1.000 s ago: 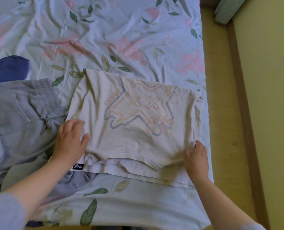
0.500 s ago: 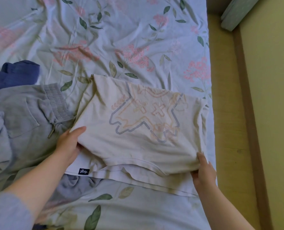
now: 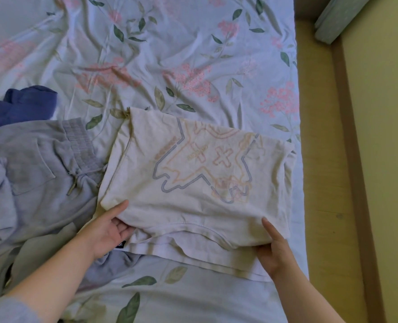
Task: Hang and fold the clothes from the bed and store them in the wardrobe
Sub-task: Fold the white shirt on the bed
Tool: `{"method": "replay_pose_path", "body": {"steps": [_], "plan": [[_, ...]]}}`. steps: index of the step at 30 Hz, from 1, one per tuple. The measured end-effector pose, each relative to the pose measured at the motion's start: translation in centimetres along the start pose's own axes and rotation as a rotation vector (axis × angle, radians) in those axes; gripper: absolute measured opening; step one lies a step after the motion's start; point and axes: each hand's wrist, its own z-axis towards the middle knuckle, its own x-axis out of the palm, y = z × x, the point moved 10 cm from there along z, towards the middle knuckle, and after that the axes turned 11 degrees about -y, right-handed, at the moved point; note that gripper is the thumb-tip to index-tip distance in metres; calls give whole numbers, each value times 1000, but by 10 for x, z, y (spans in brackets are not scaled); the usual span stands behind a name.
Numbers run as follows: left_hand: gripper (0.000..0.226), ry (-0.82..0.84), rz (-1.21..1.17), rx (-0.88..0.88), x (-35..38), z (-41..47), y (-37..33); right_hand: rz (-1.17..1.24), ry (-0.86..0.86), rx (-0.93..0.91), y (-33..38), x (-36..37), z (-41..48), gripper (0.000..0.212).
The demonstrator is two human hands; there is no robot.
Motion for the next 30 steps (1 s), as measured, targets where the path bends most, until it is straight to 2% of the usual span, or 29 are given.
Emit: {"method": "replay_pose_path", "body": {"steps": [2, 5, 7, 9, 10, 12, 14, 16, 19, 21, 25, 30], "plan": [[40, 55, 127, -43, 8, -6, 13, -40, 12, 4, -2, 3, 0, 40], [28, 73, 254, -79, 17, -14, 39, -119, -53, 61, -19, -4, -3, 33], [16, 19, 229, -93, 16, -19, 48, -104, -116, 105, -28, -14, -6, 25], [19, -38, 175, -88, 11, -22, 49, -136, -205, 101, -27, -25, -11, 18], [23, -64, 228, -61, 6, -23, 48, -217, -239, 69, -25, -30, -12, 14], [32, -146, 530, 45, -7, -25, 43, -488, -308, -50, -15, -41, -14, 13], [41, -247, 772, 166, -17, -28, 31, -775, -423, -202, 1, -45, -20, 25], [45, -294, 913, 327, -16, -32, 7, -951, -474, -319, 18, -33, -32, 32], [49, -375, 1092, 621, -2, -42, -36, -1024, -434, -496, 34, 6, -48, 30], [42, -451, 1078, 756, 4, -48, -63, -1027, -342, -590, 38, 43, -56, 32], [19, -467, 958, 811, 8, -40, -102, -1073, -81, -648, 29, 130, -65, 23], [15, -507, 861, 863, -10, -20, -133, -1149, 76, -766, 14, 243, -71, 15]]}}
